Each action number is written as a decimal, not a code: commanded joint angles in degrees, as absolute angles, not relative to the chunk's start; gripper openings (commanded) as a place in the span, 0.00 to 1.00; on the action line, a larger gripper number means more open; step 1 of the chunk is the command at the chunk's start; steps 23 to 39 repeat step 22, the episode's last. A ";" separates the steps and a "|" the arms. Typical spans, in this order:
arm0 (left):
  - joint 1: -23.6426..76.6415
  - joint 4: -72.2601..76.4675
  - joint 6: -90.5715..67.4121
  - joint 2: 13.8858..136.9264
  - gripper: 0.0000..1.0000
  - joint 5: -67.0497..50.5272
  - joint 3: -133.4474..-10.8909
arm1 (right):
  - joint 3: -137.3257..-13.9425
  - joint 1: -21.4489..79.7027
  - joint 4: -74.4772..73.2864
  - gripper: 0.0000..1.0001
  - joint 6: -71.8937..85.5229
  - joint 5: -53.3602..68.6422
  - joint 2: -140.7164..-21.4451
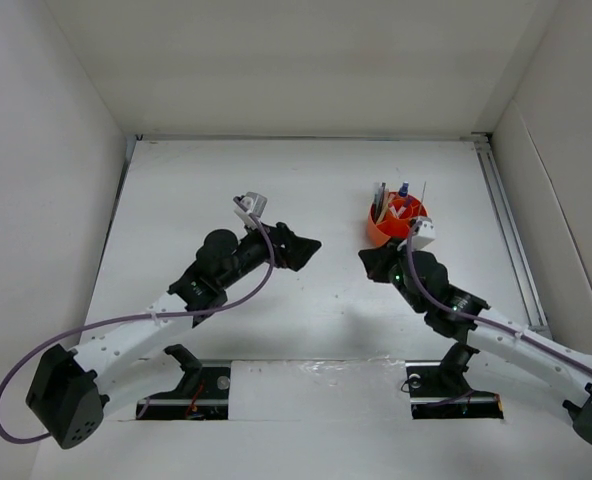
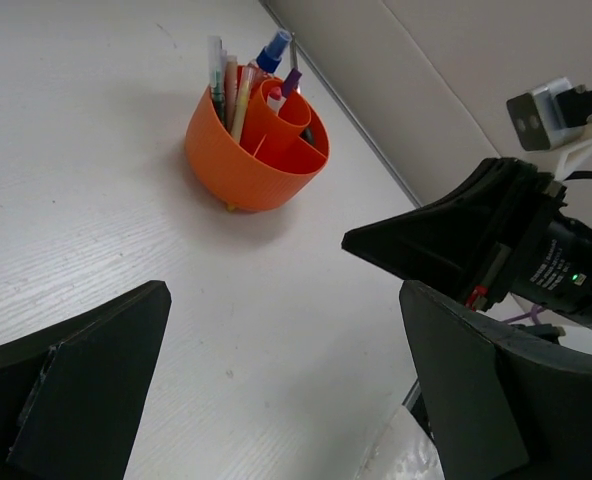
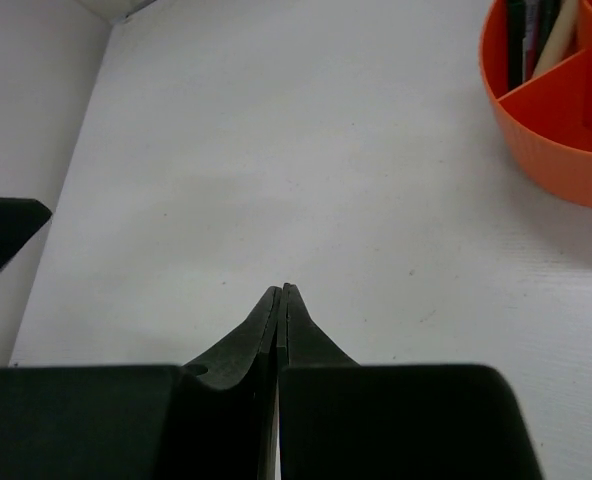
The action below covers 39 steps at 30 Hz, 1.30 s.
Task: Sort the stationery into containers
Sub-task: Place the stationery into the container
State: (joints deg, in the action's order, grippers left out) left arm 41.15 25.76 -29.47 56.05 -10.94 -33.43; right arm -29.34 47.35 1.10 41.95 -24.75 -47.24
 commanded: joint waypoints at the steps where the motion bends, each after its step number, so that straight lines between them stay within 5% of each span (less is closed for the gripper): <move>1: 40.00 27.25 -31.81 52.48 1.00 -11.34 -33.31 | -28.56 47.81 7.64 0.00 39.20 -19.52 -46.23; 17: 39.37 22.68 -32.34 43.60 1.00 -3.44 -28.92 | -28.56 48.34 8.79 0.00 38.06 -18.98 -49.83; 22: 39.37 20.13 -32.87 41.57 1.00 -1.32 -27.25 | -29.18 48.34 9.32 0.13 38.06 -18.46 -51.59; 39: 39.37 20.13 -32.87 41.57 1.00 -1.32 -27.25 | -29.18 48.34 9.32 0.13 38.06 -18.46 -51.59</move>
